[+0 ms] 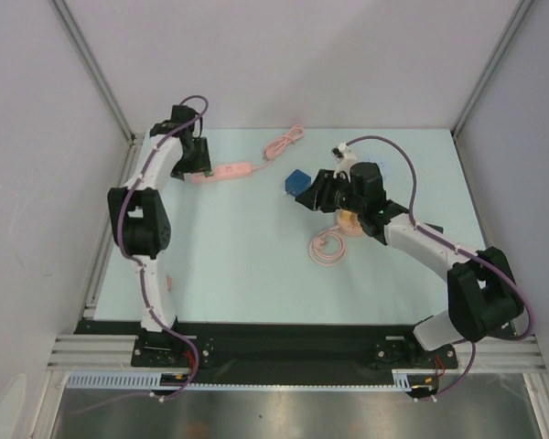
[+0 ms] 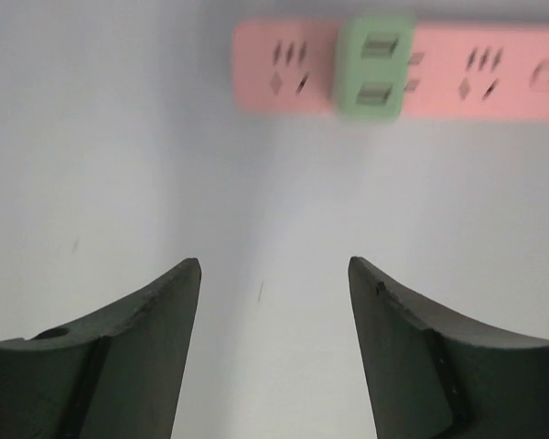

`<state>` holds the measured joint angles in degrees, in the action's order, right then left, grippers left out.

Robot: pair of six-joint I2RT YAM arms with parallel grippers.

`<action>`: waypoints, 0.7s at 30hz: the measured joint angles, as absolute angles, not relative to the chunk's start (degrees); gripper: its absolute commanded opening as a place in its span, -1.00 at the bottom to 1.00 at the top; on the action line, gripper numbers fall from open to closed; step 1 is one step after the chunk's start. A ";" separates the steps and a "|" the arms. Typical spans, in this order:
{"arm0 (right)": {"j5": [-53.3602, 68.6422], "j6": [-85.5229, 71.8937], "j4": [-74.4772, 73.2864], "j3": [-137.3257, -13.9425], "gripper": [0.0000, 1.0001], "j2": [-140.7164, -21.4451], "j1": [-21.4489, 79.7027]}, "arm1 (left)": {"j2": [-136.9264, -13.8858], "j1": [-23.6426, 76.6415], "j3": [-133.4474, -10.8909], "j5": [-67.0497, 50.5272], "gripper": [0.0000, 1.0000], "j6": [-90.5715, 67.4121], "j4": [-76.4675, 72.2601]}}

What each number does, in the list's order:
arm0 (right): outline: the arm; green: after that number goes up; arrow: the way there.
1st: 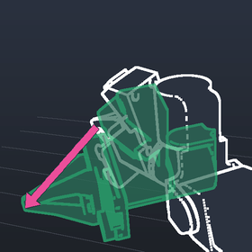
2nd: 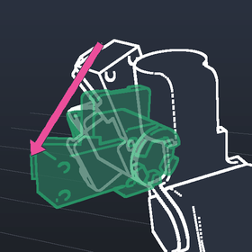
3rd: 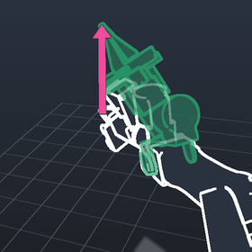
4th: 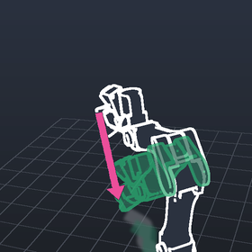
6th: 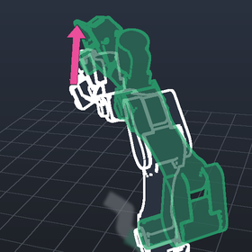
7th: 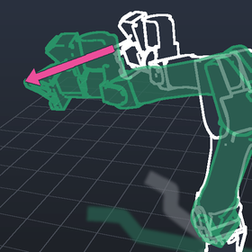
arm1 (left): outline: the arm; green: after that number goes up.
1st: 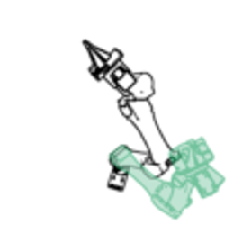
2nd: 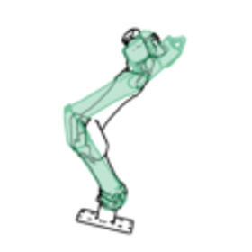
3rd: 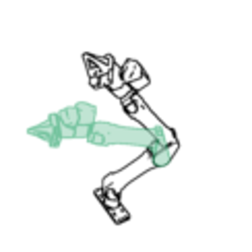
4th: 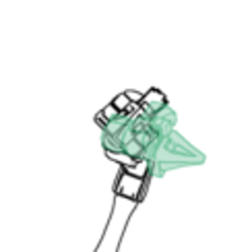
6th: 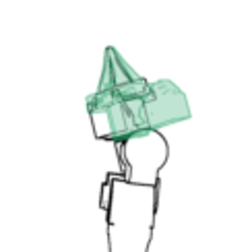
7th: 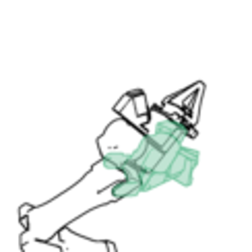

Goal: Insert the plug

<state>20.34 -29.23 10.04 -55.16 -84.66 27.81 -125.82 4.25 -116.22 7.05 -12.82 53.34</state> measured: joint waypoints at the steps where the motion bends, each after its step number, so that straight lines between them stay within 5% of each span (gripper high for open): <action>1: 20.34 -29.06 9.91 -55.16 -0.05 -84.27 27.83 | -122.13 4.19 -112.05 8.05 0.43 -13.34 52.75; 14: 21.82 -30.35 10.55 -53.30 -0.04 -80.88 27.83 | -71.68 3.55 -59.27 17.45 0.67 -43.31 53.80; 21: 22.96 -31.53 11.88 -52.73 -0.03 -80.27 27.90 | -75.02 3.55 -51.35 21.02 0.74 -62.17 61.34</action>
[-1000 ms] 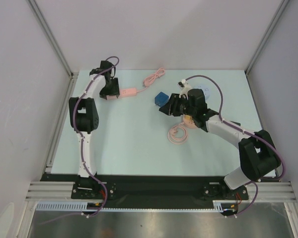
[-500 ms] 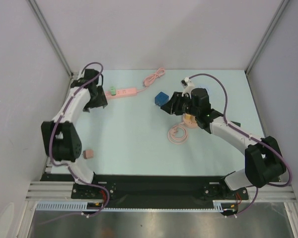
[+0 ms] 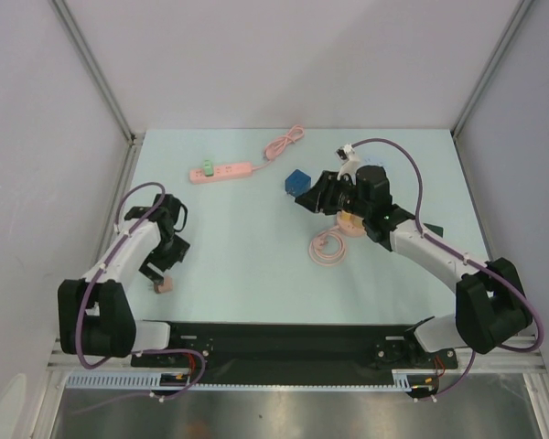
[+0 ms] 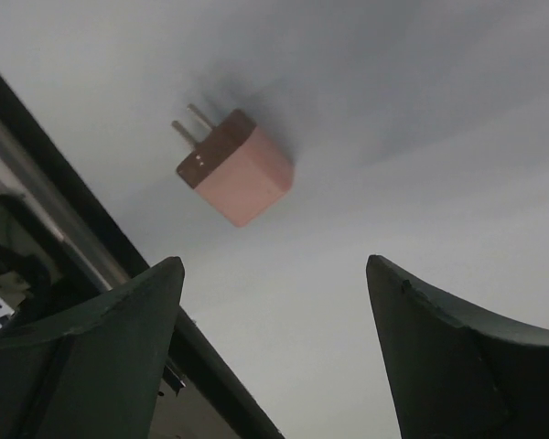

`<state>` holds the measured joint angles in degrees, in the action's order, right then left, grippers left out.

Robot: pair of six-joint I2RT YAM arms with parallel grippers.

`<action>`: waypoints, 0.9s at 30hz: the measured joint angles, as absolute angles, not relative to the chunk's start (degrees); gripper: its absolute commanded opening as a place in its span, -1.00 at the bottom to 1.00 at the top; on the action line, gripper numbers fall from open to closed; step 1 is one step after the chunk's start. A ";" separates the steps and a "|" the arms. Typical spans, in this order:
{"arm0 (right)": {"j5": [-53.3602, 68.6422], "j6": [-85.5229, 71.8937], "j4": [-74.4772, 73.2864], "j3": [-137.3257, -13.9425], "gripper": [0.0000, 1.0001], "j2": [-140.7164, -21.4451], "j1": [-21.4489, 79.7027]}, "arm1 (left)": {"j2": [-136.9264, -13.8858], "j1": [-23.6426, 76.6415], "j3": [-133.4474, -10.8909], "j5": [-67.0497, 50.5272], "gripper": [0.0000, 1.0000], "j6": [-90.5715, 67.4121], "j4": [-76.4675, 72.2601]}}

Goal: Insert the plug

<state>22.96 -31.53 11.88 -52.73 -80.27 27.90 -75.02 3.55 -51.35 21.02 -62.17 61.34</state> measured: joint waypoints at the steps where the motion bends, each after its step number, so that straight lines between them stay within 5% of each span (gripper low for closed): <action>1: 22.98 -31.55 11.94 -52.56 -0.03 -80.07 27.90 | -75.83 3.57 -51.37 21.74 0.85 -64.34 62.61; 10: 22.96 -31.57 12.10 -52.34 -0.03 -79.92 27.90 | -77.93 2.68 -50.15 22.90 0.93 -79.94 67.35; 27: 23.03 -31.57 12.32 -52.29 -0.03 -79.90 28.05 | -79.46 -2.61 -41.45 22.33 0.72 -91.33 62.04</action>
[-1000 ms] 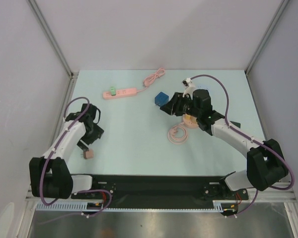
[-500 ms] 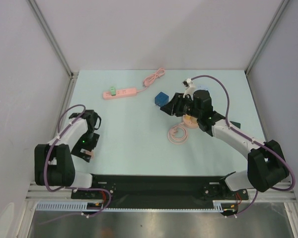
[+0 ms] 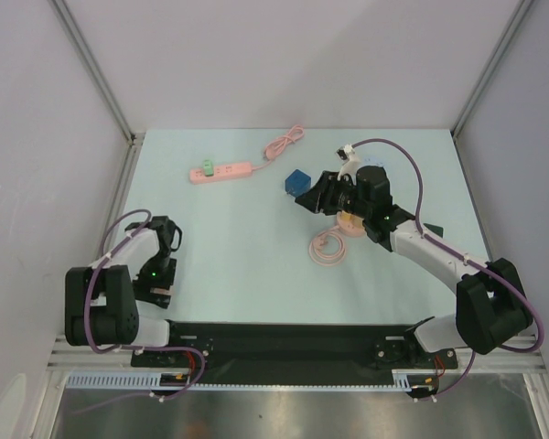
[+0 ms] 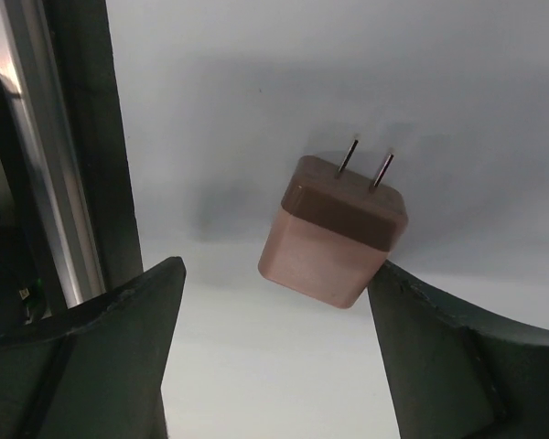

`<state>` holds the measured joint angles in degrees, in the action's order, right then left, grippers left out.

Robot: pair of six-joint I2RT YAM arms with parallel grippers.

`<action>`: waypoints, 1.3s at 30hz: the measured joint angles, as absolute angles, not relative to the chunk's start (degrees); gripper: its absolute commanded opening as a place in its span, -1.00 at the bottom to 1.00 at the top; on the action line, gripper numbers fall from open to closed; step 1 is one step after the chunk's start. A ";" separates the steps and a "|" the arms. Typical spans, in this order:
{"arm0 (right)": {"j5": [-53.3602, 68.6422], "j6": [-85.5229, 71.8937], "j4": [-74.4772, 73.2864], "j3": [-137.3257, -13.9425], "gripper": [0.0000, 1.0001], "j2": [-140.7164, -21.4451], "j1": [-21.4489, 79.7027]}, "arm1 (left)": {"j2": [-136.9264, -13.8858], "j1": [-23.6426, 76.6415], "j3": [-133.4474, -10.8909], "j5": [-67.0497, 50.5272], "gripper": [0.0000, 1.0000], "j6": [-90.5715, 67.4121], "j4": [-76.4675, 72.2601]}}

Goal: Insert the plug

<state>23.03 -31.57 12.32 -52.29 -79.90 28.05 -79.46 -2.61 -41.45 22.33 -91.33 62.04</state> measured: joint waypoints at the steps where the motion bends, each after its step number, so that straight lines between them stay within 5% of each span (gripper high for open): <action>1: 23.05 -31.57 12.32 -52.29 -0.03 -79.90 28.05 | -79.46 -2.61 -41.01 22.33 0.74 -91.55 61.69; 11: 23.22 -31.57 12.36 -52.07 -0.03 -79.46 28.16 | -80.38 -4.71 -42.06 26.41 0.76 -89.34 59.16; 34: 18.48 -27.90 6.48 -53.28 0.03 -76.36 33.12 | -68.95 -5.02 -36.40 26.41 -0.95 -77.38 50.26; 39: 16.80 -27.42 4.93 -53.21 0.11 -75.20 35.90 | -67.31 -3.75 -36.05 22.46 -0.99 -76.42 48.51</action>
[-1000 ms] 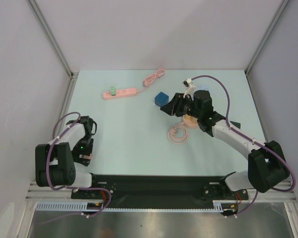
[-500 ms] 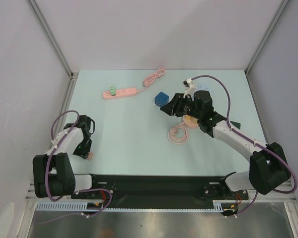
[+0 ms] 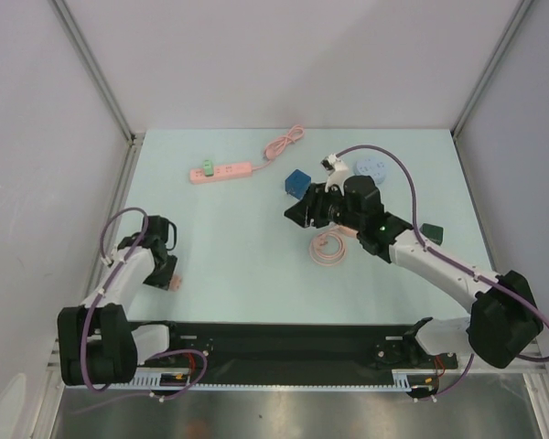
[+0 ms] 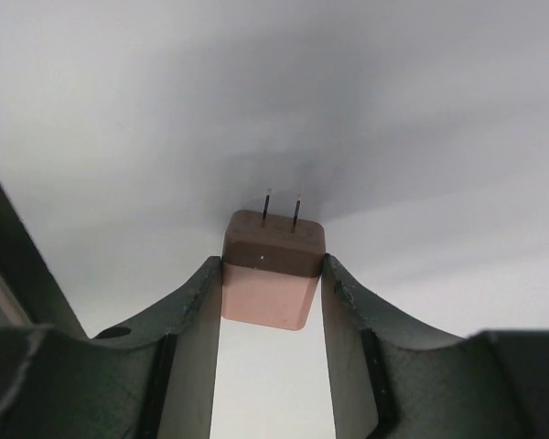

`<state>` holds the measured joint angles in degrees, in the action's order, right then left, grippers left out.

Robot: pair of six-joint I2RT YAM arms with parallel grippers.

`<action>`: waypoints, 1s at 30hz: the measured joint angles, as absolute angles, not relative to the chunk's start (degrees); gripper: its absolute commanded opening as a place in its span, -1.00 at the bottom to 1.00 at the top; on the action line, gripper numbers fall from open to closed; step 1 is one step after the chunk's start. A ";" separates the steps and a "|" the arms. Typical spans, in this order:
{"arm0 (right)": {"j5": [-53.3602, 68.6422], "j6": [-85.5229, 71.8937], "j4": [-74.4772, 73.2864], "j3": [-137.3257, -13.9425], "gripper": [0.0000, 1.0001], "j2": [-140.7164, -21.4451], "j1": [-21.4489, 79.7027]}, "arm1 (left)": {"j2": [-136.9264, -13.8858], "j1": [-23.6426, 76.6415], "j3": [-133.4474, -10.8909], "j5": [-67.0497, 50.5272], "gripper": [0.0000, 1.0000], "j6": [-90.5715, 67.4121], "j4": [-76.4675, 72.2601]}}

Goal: Insert the plug

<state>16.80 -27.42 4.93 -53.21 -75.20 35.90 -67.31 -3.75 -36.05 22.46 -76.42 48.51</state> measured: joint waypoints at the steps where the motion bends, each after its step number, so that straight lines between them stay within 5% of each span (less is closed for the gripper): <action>1: 16.40 -27.83 5.23 -52.90 0.16 -75.09 36.49 | -66.96 -2.92 -36.10 21.10 -0.99 -76.44 48.18; 12: 8.71 -34.22 22.96 -47.35 0.31 -86.59 50.22 | -62.19 5.23 -42.92 9.61 -0.99 -81.06 47.92; 30: 6.26 -37.39 47.68 -52.51 0.35 -104.66 57.10 | -60.80 11.16 -47.46 1.23 -0.99 -84.23 46.39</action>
